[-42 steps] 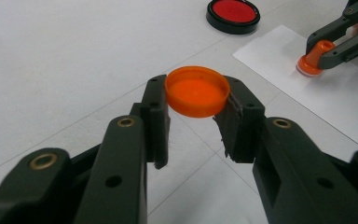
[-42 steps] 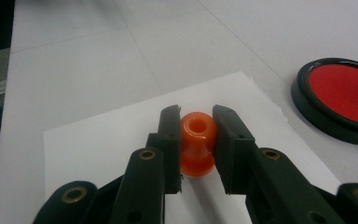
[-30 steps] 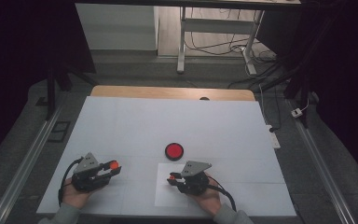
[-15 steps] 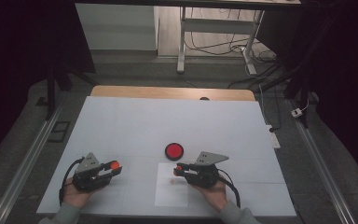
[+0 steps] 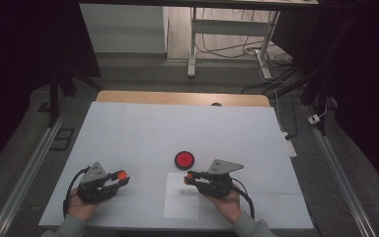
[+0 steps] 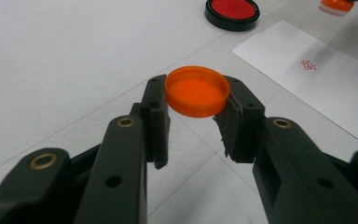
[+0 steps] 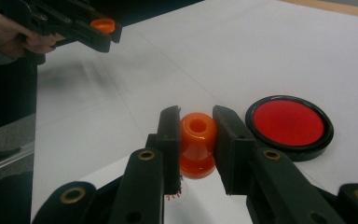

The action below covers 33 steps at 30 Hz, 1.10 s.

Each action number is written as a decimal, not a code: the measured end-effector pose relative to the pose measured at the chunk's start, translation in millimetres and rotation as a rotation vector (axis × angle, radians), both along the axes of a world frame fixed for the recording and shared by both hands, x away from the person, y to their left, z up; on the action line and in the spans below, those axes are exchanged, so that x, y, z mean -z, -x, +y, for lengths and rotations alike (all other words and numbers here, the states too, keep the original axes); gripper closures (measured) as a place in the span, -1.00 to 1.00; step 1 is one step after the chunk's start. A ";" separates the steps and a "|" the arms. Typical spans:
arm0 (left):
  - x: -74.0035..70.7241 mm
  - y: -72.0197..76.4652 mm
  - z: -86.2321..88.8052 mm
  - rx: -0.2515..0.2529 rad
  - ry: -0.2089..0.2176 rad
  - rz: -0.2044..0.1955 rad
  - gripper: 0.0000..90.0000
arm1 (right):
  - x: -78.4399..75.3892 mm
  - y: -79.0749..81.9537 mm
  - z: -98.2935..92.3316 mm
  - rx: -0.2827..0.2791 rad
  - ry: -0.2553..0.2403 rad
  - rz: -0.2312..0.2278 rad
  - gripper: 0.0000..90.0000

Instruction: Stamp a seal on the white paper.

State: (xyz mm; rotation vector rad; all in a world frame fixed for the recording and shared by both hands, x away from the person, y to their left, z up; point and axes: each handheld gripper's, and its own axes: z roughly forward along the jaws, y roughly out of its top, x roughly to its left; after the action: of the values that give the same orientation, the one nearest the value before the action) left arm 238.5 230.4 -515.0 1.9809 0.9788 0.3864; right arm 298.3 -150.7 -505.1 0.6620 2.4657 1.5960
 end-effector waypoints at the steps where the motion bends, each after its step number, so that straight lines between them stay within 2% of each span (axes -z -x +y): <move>1: 0.4 -0.3 -0.2 -0.002 0.001 0.001 0.44 | -0.6 0.0 -0.3 0.002 -0.002 0.000 0.61; 20: 1.8 -2.6 -8.3 0.028 -0.002 -0.007 0.44 | -22.7 -5.5 -14.9 0.032 -0.062 -0.042 0.61; 33: 0.1 1.1 -10.2 0.033 -0.005 -0.015 0.44 | -33.6 -2.9 -18.7 0.033 -0.087 -0.067 0.61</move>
State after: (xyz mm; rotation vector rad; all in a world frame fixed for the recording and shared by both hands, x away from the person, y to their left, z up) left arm 237.4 220.3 -515.1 1.9938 0.9357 0.3850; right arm 301.2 -169.4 -471.5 0.6468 2.3379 1.6927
